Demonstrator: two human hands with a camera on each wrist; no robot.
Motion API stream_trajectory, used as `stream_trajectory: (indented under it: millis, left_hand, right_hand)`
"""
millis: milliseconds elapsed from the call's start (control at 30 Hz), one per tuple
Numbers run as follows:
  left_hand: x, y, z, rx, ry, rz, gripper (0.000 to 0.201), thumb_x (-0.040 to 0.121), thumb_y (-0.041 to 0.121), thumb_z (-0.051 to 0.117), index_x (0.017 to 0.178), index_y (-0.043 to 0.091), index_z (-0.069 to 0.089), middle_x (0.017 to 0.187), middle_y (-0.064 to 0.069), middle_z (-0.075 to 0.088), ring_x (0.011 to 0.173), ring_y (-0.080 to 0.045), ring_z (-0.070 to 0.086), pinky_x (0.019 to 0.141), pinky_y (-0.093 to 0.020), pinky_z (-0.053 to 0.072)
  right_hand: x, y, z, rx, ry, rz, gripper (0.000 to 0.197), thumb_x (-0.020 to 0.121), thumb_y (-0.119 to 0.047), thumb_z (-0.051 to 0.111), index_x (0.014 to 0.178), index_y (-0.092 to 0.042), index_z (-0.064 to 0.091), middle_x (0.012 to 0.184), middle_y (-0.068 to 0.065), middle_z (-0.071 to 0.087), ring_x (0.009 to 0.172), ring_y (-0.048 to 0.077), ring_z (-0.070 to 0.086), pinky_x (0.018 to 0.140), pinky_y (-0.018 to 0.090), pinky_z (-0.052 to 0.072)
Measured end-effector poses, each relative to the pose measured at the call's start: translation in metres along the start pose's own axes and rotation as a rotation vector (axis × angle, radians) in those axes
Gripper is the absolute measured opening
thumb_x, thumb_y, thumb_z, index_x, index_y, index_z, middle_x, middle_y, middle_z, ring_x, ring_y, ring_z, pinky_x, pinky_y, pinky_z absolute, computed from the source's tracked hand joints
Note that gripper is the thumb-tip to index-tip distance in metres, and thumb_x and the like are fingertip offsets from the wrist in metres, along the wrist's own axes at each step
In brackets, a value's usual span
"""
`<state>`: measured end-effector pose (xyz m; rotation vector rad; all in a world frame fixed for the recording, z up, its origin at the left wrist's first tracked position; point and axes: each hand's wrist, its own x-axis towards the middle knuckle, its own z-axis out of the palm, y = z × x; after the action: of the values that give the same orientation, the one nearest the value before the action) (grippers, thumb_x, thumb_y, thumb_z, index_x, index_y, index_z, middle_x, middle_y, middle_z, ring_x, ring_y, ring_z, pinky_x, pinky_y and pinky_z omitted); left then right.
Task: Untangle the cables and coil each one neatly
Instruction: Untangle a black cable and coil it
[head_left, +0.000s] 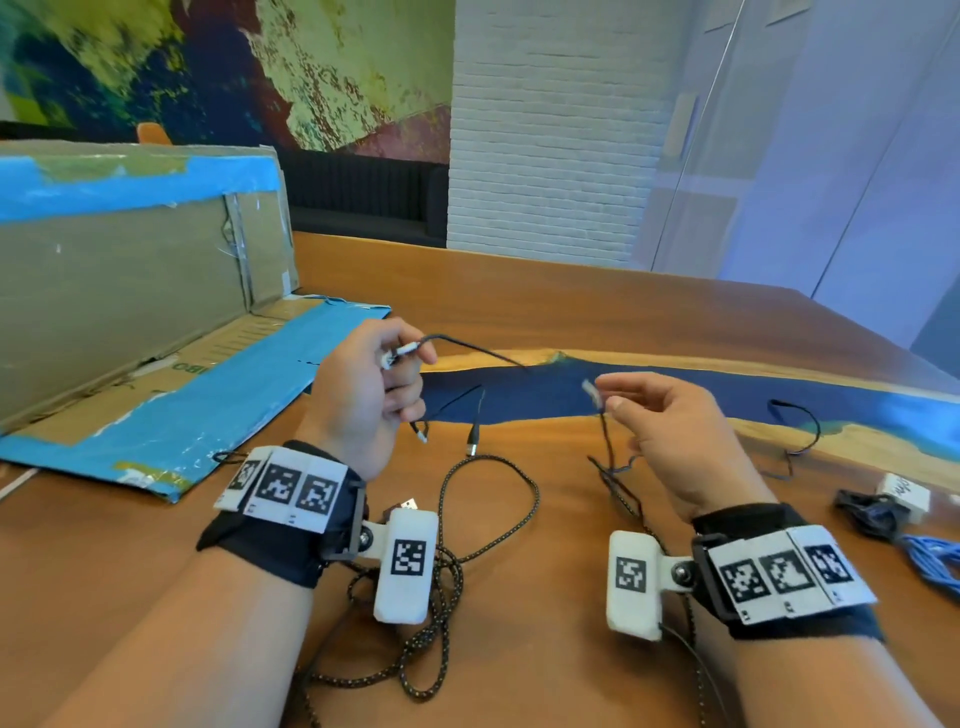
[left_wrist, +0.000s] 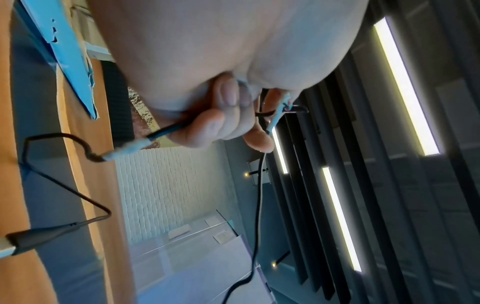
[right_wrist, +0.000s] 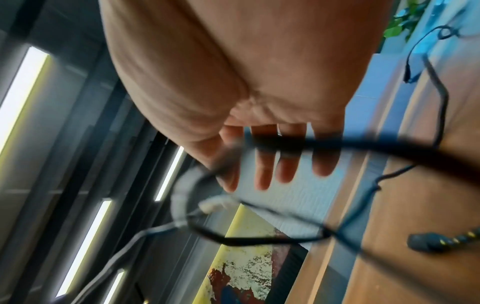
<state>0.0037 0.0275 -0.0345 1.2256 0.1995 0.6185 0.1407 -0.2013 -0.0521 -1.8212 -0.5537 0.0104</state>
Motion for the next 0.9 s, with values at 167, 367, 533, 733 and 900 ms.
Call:
stream_trajectory:
  millis: [167,367,533,733,900]
  left_hand:
    - [-0.006,-0.014,0.013,0.255,-0.114,-0.011,0.039,0.098,0.017,0.046,0.06,0.015,0.054,0.052,0.005,0.021,0.048,-0.016,0.017,0.049,-0.033,0.016]
    - [-0.012,-0.014,0.024,0.316,-0.185,0.017,0.049,0.098,0.014,0.044,0.05,0.022,0.038,0.059,-0.001,0.015,0.053,-0.019,0.009,0.05,-0.033,0.01]
    - [-0.009,-0.006,0.016,0.092,-0.076,0.04,0.033,0.094,0.01,0.041,0.063,0.018,0.034,0.063,-0.003,0.01,0.052,-0.018,0.007,0.047,-0.032,0.011]
    - [-0.004,-0.009,0.011,0.182,-0.043,0.141,0.028,0.107,0.017,0.046,0.081,0.012,0.057,0.058,0.003,0.027,0.049,-0.015,0.017,0.049,-0.033,0.011]
    - [0.0,-0.013,0.007,0.376,0.076,0.307,0.02,0.102,0.021,0.059,0.086,0.011,0.068,0.052,0.012,0.04,0.046,-0.007,0.033,0.051,-0.024,0.027]
  right_hand:
    - [-0.013,-0.018,0.009,0.108,-0.058,-0.211,0.032,0.098,-0.019,0.066,0.123,-0.038,0.07,0.125,-0.02,0.069,0.123,-0.004,0.058,0.109,0.034,0.045]
    - [-0.034,-0.022,0.057,0.189,-0.381,-0.208,0.023,0.097,-0.01,0.068,0.118,-0.019,0.071,0.082,0.0,0.075,0.07,0.012,0.07,0.07,0.024,0.055]
    - [-0.035,-0.022,0.059,0.097,-0.407,-0.13,0.024,0.105,-0.019,0.057,0.096,-0.015,0.079,0.053,-0.009,0.046,0.044,0.004,0.035,0.044,0.016,0.031]
    - [-0.03,-0.027,0.044,0.12,-0.433,-0.08,0.037,0.109,-0.03,0.047,0.086,-0.016,0.072,0.054,-0.007,0.033,0.048,0.011,0.025,0.046,0.023,0.026]
    - [-0.022,-0.027,0.025,0.154,-0.202,-0.187,0.015,0.096,-0.023,0.07,0.083,-0.017,0.076,0.062,-0.006,0.056,0.056,0.005,0.046,0.055,0.014,0.04]
